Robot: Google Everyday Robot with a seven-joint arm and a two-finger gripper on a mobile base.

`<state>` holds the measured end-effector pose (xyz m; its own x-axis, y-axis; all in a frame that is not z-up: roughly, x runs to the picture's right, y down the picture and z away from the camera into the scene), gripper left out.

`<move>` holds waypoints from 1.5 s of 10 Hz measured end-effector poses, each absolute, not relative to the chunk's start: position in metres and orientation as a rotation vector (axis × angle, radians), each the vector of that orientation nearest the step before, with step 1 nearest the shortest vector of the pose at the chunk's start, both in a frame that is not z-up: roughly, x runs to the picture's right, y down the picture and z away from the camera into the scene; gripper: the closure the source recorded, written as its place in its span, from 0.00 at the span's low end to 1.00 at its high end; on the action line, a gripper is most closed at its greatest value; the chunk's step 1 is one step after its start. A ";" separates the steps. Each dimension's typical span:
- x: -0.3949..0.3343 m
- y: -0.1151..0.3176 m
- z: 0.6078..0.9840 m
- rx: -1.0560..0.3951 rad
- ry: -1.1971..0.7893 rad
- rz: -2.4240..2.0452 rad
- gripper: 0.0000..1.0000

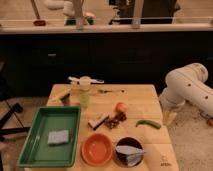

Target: Place banana in red bowl

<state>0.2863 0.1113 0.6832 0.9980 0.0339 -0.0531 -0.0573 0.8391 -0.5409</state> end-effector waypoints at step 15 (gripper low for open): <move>0.281 0.106 0.679 -0.551 -0.018 0.039 0.20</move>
